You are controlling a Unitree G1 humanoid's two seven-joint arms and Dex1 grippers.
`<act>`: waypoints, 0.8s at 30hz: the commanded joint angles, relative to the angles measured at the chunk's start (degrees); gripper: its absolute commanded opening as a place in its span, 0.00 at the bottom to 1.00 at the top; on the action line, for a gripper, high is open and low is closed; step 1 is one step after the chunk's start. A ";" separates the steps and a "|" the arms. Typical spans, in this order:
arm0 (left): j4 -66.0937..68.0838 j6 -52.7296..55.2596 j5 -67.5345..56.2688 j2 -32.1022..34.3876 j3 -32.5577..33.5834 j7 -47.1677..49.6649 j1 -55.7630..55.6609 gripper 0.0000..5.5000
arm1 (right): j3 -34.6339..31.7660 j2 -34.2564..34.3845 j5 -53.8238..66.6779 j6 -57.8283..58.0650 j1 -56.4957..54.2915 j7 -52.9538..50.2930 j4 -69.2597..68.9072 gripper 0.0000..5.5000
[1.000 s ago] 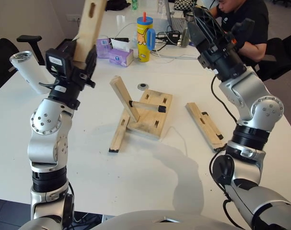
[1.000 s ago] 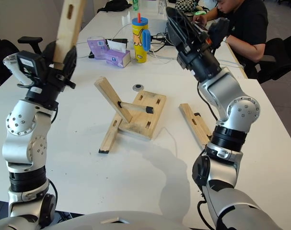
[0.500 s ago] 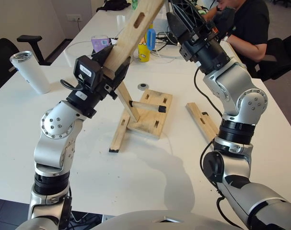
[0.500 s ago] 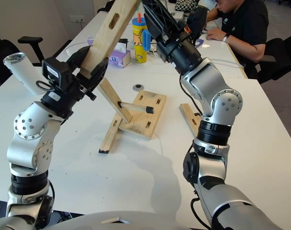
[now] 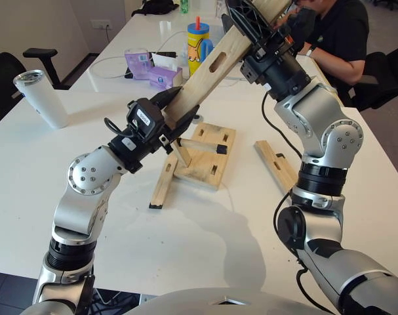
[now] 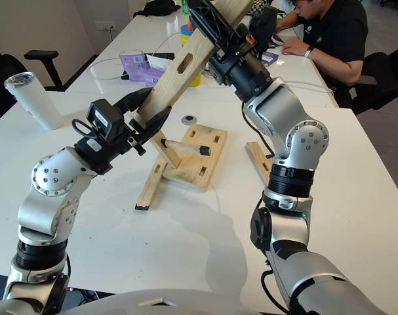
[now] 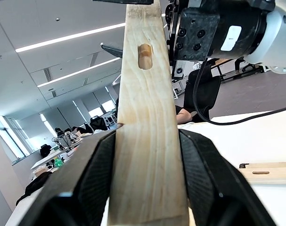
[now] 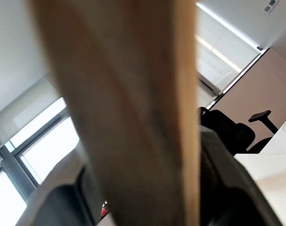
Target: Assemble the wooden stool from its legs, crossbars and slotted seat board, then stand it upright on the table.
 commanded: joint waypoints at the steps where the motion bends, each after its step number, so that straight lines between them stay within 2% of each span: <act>1: 0.54 -0.20 0.08 0.34 0.43 -0.47 -0.26 0.37 | 0.92 -1.72 -2.81 -0.03 -0.02 0.39 -0.81 0.29; 6: 0.88 -0.11 -0.36 0.32 0.85 -0.71 -0.21 0.37 | 1.98 -2.89 -7.58 -0.30 0.76 2.46 -1.26 0.19; 12: 2.17 -0.33 -0.93 -0.10 2.04 -0.31 -1.24 0.37 | 1.94 -2.86 -10.98 -0.97 1.38 3.62 -0.62 0.18; 13: 2.28 -0.33 -0.99 -0.06 2.10 -0.28 -1.28 0.43 | 1.77 -2.76 -10.94 -0.96 1.49 3.54 -0.70 0.18; 20: 1.96 0.41 -2.27 -0.29 3.03 -0.08 -1.47 0.65 | 1.11 -2.35 -11.84 -1.91 1.61 2.98 -0.57 0.18; 24: 2.04 3.88 -10.15 -2.46 10.26 2.98 -3.40 0.66 | -1.73 -2.82 -13.83 -5.20 -0.16 1.73 2.30 0.18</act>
